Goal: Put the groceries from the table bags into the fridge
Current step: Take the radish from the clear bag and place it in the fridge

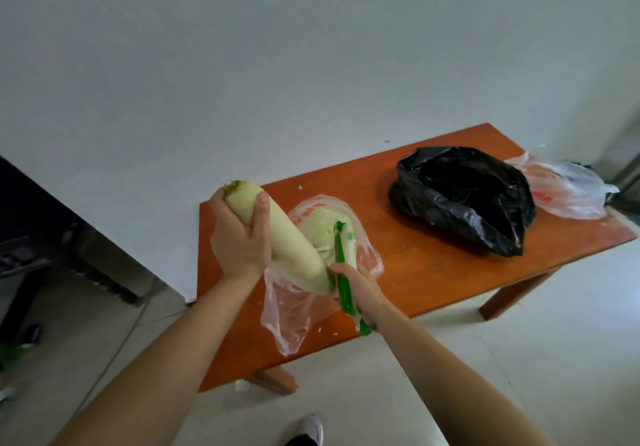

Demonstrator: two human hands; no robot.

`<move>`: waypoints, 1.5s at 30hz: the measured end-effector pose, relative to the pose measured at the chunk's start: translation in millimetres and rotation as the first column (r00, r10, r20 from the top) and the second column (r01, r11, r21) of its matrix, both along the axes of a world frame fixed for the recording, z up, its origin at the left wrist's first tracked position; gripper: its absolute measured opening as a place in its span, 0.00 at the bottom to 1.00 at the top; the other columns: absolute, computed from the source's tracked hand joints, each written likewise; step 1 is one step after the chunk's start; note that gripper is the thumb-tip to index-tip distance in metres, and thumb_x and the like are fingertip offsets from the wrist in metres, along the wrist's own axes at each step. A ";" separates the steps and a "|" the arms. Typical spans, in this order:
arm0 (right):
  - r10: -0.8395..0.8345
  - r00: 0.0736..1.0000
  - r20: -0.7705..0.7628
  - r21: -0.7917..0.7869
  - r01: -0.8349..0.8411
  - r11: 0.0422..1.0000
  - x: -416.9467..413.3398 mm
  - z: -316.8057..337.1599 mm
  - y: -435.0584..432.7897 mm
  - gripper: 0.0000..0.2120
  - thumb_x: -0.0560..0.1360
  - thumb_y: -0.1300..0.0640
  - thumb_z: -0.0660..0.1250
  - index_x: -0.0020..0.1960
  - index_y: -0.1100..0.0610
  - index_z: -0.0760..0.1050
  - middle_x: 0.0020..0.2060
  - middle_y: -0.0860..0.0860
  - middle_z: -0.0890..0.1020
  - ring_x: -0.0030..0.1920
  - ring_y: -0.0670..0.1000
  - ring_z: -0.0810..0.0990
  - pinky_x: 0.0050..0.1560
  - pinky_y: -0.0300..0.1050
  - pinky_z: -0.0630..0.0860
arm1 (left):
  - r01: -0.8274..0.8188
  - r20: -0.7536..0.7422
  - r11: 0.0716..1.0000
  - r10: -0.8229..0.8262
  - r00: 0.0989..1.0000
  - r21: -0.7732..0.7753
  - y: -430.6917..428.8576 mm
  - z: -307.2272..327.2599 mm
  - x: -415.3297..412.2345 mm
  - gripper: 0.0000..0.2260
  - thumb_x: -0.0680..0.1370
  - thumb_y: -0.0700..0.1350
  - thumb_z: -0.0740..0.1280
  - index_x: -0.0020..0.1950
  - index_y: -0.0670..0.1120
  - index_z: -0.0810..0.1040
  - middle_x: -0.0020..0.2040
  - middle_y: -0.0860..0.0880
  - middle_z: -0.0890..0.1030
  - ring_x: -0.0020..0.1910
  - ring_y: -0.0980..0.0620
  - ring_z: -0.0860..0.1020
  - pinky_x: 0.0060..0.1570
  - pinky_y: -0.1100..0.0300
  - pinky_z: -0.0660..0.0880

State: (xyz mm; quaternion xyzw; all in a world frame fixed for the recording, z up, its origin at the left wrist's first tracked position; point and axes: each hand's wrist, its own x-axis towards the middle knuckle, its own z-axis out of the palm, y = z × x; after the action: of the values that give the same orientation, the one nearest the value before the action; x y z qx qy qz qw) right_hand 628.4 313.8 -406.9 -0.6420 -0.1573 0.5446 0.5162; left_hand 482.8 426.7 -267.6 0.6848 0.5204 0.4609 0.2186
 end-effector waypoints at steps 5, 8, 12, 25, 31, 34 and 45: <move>-0.057 0.995 -0.078 0.093 0.064 0.994 9.4 48.4 -21.9 0.17 0.74 0.47 0.69 0.58 0.47 0.67 0.54 0.59 0.78 0.47 0.57 0.78 0.44 0.47 0.76 | 0.146 0.158 0.989 -0.141 0.977 -0.019 1.2 25.0 39.8 0.27 0.77 0.62 0.61 0.72 0.49 0.65 0.56 0.54 0.75 0.56 0.42 0.79 0.50 0.56 0.71; -0.140 0.989 -0.058 0.128 0.146 0.981 18.2 68.7 -44.4 0.28 0.68 0.43 0.69 0.64 0.52 0.67 0.55 0.59 0.78 0.46 0.54 0.80 0.43 0.43 0.79 | 0.269 0.242 0.963 -0.255 0.936 -0.028 2.7 37.8 69.9 0.27 0.77 0.63 0.60 0.73 0.51 0.64 0.61 0.50 0.79 0.58 0.42 0.78 0.52 0.56 0.71; -0.390 0.916 -0.090 0.108 0.398 0.911 21.9 80.8 -91.1 0.33 0.63 0.42 0.69 0.63 0.54 0.67 0.55 0.58 0.78 0.46 0.54 0.78 0.42 0.42 0.76 | 0.460 0.315 0.886 -0.421 0.850 -0.056 -14.4 50.6 119.9 0.25 0.79 0.61 0.60 0.73 0.51 0.64 0.64 0.50 0.78 0.57 0.44 0.77 0.50 0.60 0.71; -0.976 0.159 -0.148 0.225 0.966 0.124 -20.8 74.0 -381.3 0.36 0.58 0.46 0.72 0.62 0.60 0.73 0.50 0.59 0.73 0.44 0.58 0.71 0.37 0.47 0.71 | 0.958 0.431 0.198 -0.861 0.270 -0.206 -332.0 48.7 213.7 0.27 0.80 0.62 0.62 0.72 0.47 0.64 0.67 0.48 0.74 0.66 0.48 0.73 0.62 0.58 0.67; -0.995 -0.050 -0.086 0.294 0.953 -0.073 -26.7 74.8 -539.2 0.28 0.64 0.50 0.69 0.62 0.60 0.73 0.47 0.61 0.74 0.40 0.58 0.72 0.30 0.43 0.71 | 0.958 0.396 -0.116 -0.918 -0.003 -0.262 -506.9 44.1 207.6 0.44 0.76 0.56 0.71 0.80 0.57 0.42 0.64 0.56 0.65 0.58 0.54 0.69 0.57 0.58 0.68; -0.994 -0.093 -0.057 0.297 0.949 -0.106 -23.2 83.7 -616.6 0.26 0.65 0.50 0.69 0.60 0.61 0.73 0.45 0.60 0.74 0.39 0.56 0.73 0.31 0.45 0.72 | 0.946 0.387 -0.179 -0.920 -0.064 -0.269 -588.9 48.6 215.1 0.48 0.73 0.55 0.75 0.79 0.59 0.41 0.67 0.56 0.64 0.59 0.52 0.72 0.60 0.54 0.72; -0.922 -0.201 0.329 0.156 0.975 -0.157 39.6 108.6 -833.6 0.08 0.73 0.54 0.70 0.49 0.56 0.76 0.40 0.55 0.79 0.41 0.53 0.76 0.40 0.46 0.69 | 0.970 0.478 -0.225 -0.865 -0.155 -0.091 -799.6 66.8 291.9 0.32 0.69 0.54 0.78 0.65 0.60 0.62 0.58 0.58 0.77 0.53 0.61 0.79 0.48 0.65 0.77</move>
State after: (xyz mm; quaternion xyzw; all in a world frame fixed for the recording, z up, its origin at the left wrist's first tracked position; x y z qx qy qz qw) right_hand 668.0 -519.8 -298.3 -0.6536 0.3430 -0.1447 0.6590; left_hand 774.7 -372.9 -200.8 0.7057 -0.1202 0.0842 0.6931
